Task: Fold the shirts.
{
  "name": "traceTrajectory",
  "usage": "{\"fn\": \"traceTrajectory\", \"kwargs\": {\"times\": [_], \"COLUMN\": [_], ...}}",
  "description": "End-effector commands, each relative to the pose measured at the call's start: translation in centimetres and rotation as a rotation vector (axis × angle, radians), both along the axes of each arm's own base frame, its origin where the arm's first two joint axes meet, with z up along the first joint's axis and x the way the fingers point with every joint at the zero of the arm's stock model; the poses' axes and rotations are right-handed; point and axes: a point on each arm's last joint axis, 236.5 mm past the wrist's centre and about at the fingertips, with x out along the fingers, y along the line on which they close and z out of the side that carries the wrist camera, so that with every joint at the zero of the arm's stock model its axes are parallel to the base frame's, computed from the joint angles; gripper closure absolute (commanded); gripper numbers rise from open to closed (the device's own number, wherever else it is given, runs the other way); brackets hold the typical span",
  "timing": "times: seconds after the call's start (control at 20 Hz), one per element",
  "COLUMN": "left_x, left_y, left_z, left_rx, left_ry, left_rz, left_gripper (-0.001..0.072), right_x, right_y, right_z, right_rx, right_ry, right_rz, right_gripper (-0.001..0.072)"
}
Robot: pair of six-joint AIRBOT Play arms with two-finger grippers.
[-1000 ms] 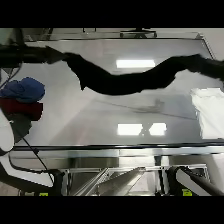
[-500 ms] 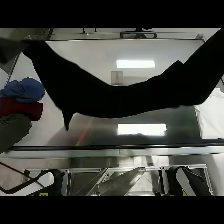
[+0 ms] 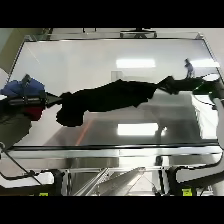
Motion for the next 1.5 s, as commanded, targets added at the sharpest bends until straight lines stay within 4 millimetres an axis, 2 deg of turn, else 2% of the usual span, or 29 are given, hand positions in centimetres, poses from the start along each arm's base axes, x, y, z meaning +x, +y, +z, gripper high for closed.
{"fn": "traceTrajectory", "kwargs": {"times": [0.0,0.05,0.15,0.3,0.35,0.45,0.6,0.8,0.9,1.1,1.3,1.35,1.4,1.45], "left_x": [-1.2,-0.5,0.9,2.0,1.8,1.0,0.1,-1.7,-2.2,-2.5,-2.7,-2.5,-2.5,-2.5], "left_y": [-0.1,0.2,0.8,3.2,4.4,6.2,6.7,5.8,4.0,1.3,0.1,0.1,0.1,0.1], "left_z": [-5.4,-5.3,-4.2,-3.6,-4.0,-4.4,-4.7,-6.2,-6.6,-7.7,-8.4,-8.5,-8.4,-8.4], "left_rx": [-0.036,-0.037,-0.033,0.12,0.189,0.292,0.329,0.303,0.251,0.238,0.273,0.276,0.274,0.27], "left_ry": [0.152,0.144,0.101,0.08,0.114,0.18,0.206,0.231,0.225,0.198,0.185,0.182,0.181,0.183], "left_rz": [-0.028,-0.036,-0.066,-0.108,-0.116,-0.133,-0.151,-0.167,-0.188,-0.229,-0.271,-0.267,-0.265,-0.266], "left_gripper": [0.037,0.037,0.037,0.037,0.037,0.037,0.037,0.037,0.037,0.0371,0.0372,0.0372,0.0373,0.0373], "right_x": [-0.4,-0.4,-1.8,-3.2,-2.9,-1.7,0.5,2.4,2.8,2.5,1.6,1.5,1.3,1.2], "right_y": [0.7,-0.1,-1.1,-0.6,-0.1,1.2,2.1,2.5,2.8,3.3,5.5,6.0,6.6,6.8], "right_z": [-5.2,-4.9,-3.7,-4.0,-4.4,-5.1,-6.4,-7.4,-7.9,-9.2,-9.6,-9.6,-9.6,-9.5], "right_rx": [0.098,0.099,0.127,0.117,0.09,0.043,-0.047,-0.104,-0.116,-0.097,-0.084,-0.086,-0.085,-0.084], "right_ry": [0.134,0.119,0.11,0.131,0.127,0.097,0.043,0.006,0.003,0.057,0.076,0.074,0.074,0.074], "right_rz": [-0.004,-0.003,0.046,0.11,0.115,0.105,0.059,-0.002,-0.014,-0.031,0.024,0.035,0.047,0.053], "right_gripper": [0.0161,0.0161,0.0162,0.0183,0.0233,0.0233,0.0232,0.0233,0.0233,0.0233,0.0235,0.0329,0.0478,0.0492]}}
